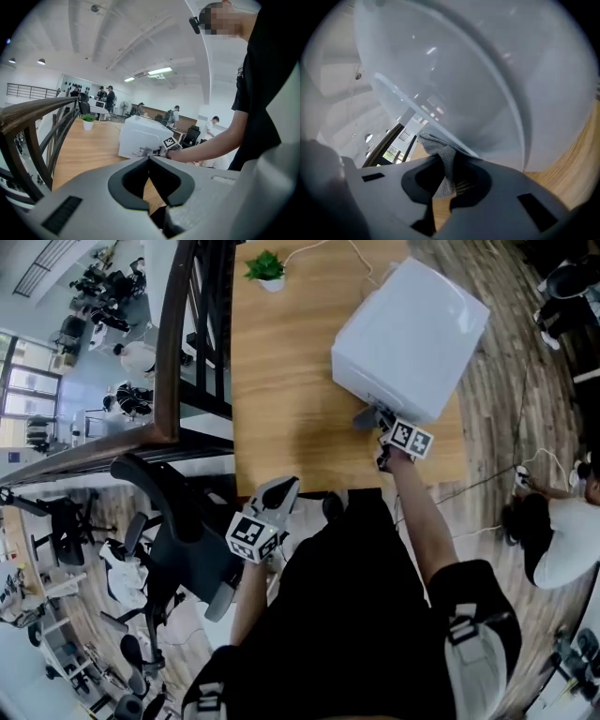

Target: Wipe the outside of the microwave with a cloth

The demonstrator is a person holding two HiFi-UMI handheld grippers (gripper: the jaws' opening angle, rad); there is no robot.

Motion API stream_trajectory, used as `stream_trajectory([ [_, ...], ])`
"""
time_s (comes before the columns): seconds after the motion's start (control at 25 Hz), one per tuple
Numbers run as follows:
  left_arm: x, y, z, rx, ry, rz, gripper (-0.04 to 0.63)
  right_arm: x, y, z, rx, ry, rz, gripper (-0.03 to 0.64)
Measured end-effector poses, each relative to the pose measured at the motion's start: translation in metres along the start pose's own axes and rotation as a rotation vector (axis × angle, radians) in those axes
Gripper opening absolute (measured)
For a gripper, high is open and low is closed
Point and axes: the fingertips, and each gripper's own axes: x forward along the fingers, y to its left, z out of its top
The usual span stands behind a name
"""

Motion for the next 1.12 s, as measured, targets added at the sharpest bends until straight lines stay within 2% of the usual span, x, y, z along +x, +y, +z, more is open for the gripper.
stream_trajectory([
  [0.36,-0.018,0.015,-0.002,-0.038,-0.020,0.092,-0.005,0.050,0.034,0.002,0.075,0.004,0.051,0.028],
  [0.56,-0.026,0.026,-0.003,-0.050,-0.029,0.132,-0.005,0.072,0.043,0.001,0.128,0.003,0.046,0.028],
  [1.12,-0.019,0.037,-0.003,-0.075,-0.008,0.165,-0.005,0.121,0.071,-0.006,0.160,-0.017,0.057,0.028],
])
